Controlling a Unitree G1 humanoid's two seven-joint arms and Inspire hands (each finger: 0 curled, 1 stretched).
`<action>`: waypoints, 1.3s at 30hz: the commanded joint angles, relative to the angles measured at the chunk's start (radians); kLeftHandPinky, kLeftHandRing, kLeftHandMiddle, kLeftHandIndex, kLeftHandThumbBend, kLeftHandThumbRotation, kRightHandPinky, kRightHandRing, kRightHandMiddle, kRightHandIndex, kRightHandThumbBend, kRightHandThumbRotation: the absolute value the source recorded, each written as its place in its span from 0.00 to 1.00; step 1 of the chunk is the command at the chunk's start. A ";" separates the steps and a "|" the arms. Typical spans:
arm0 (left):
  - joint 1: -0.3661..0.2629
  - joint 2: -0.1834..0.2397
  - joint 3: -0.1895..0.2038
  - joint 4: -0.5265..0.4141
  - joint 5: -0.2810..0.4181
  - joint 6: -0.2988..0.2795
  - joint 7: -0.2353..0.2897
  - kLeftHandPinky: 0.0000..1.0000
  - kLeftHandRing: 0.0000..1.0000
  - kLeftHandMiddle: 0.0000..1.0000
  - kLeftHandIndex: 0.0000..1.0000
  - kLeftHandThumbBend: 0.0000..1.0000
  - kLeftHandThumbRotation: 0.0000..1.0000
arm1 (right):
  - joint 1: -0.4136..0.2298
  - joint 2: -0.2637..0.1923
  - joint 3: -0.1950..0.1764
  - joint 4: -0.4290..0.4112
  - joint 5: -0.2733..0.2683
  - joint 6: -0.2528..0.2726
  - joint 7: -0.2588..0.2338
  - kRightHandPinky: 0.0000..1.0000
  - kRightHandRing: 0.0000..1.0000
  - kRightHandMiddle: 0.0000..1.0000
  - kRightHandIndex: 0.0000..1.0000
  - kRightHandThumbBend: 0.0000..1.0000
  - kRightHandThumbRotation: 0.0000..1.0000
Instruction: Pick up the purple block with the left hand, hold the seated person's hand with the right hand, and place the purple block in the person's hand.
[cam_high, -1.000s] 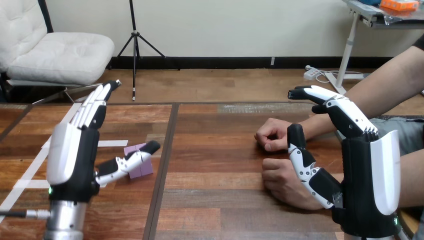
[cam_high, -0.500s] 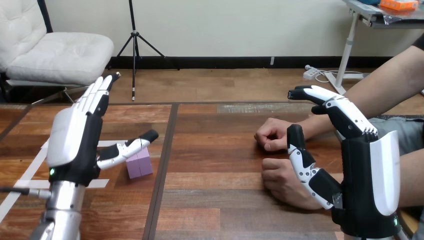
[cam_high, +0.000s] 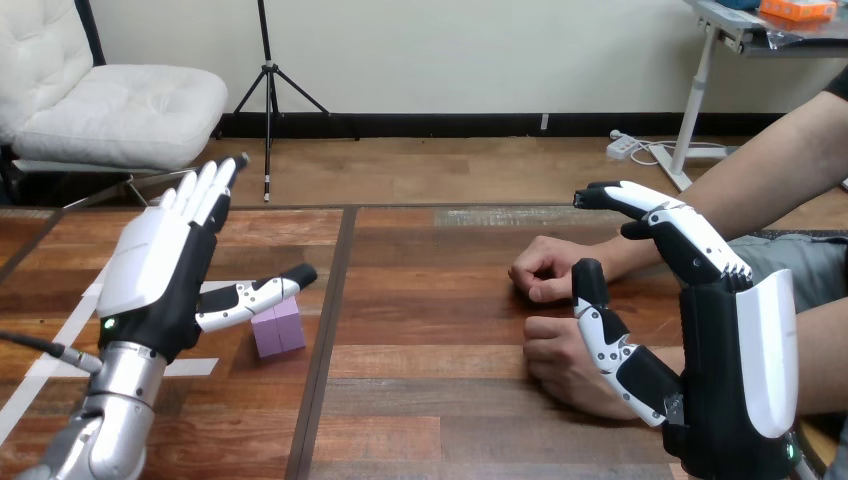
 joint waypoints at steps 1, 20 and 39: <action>-0.091 0.017 -0.010 0.040 -0.029 0.003 -0.044 1.00 1.00 0.99 0.98 0.85 0.72 | -0.029 -0.003 -0.010 -0.036 0.007 0.003 0.001 0.61 0.72 0.74 0.68 0.28 0.00; -0.174 0.006 -0.016 0.148 -0.089 0.045 -0.267 0.95 0.98 0.98 0.97 0.93 0.69 | -0.038 -0.012 -0.016 -0.031 0.007 -0.003 0.005 0.61 0.72 0.73 0.68 0.29 0.00; -0.227 -0.007 -0.014 0.216 -0.158 0.073 -0.400 0.90 0.95 0.97 0.96 0.99 0.70 | -0.044 -0.013 -0.023 -0.033 0.008 0.004 0.017 0.62 0.72 0.73 0.67 0.29 0.00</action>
